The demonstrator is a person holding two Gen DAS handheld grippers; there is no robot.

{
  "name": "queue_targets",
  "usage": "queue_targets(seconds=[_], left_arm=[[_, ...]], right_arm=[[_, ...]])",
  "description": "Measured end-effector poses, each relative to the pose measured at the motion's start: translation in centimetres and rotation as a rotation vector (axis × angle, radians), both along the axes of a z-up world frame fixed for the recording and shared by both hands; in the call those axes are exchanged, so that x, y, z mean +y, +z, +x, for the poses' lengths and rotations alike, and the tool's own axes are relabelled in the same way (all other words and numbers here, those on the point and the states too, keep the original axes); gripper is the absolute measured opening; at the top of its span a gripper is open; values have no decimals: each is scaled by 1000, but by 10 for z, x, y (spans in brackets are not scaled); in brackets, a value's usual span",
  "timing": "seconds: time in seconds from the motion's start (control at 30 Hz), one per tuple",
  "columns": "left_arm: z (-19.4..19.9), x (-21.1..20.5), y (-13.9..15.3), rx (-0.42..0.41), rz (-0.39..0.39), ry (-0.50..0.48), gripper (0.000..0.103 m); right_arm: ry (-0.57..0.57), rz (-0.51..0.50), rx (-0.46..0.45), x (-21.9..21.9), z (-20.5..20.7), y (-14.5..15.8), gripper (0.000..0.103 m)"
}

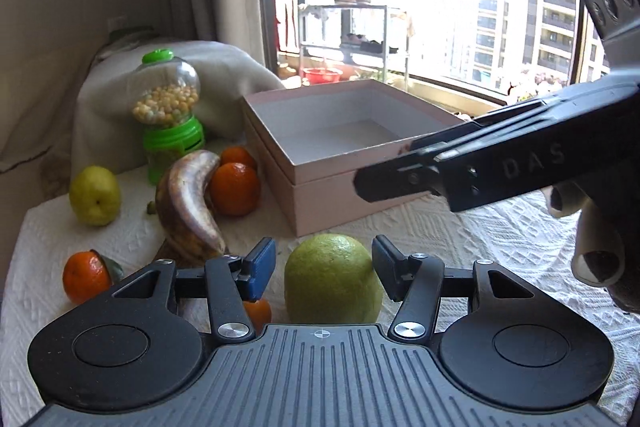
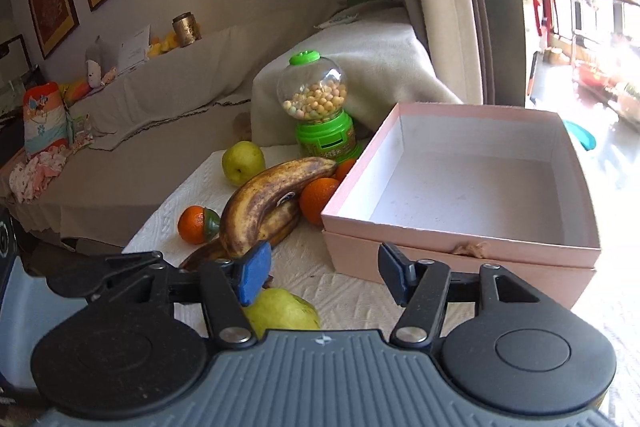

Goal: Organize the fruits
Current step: 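Grasp the brown banana with the left gripper while the right gripper holds the pear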

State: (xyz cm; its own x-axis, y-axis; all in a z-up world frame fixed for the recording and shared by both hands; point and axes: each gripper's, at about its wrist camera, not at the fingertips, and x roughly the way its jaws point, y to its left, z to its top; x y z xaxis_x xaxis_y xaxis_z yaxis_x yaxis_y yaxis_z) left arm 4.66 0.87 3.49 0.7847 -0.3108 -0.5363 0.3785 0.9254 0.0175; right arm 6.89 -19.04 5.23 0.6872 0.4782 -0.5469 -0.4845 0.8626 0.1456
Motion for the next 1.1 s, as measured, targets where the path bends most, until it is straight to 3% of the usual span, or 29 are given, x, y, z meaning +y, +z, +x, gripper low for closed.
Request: queue_targets(seconds=[0.27, 0.43, 0.57, 0.63, 0.77, 0.9, 0.93, 1.0, 1.1], left_arm=[[22, 21, 8, 31, -59, 74, 60], [36, 22, 12, 44, -40, 76, 51], [31, 36, 23, 15, -93, 108, 51], [26, 49, 29, -5, -123, 151, 51], [24, 56, 32, -12, -88, 205, 51], [26, 58, 31, -10, -80, 226, 51], [26, 58, 30, -5, -84, 227, 51], [26, 61, 29, 1, -91, 231, 51], [25, 67, 30, 6, -109, 249, 51]], right_arm=[[27, -104, 10, -13, -38, -29, 69], [144, -145, -24, 30, -48, -38, 69], [185, -180, -58, 63, -42, -41, 69], [180, -170, -57, 70, -36, -40, 69], [143, -116, -2, 74, -20, -35, 82], [64, -6, 140, 71, 5, -41, 82], [52, 21, 165, 68, 8, -42, 80], [71, 66, 207, 60, 12, -43, 65], [78, 28, 174, 50, 0, -41, 65]])
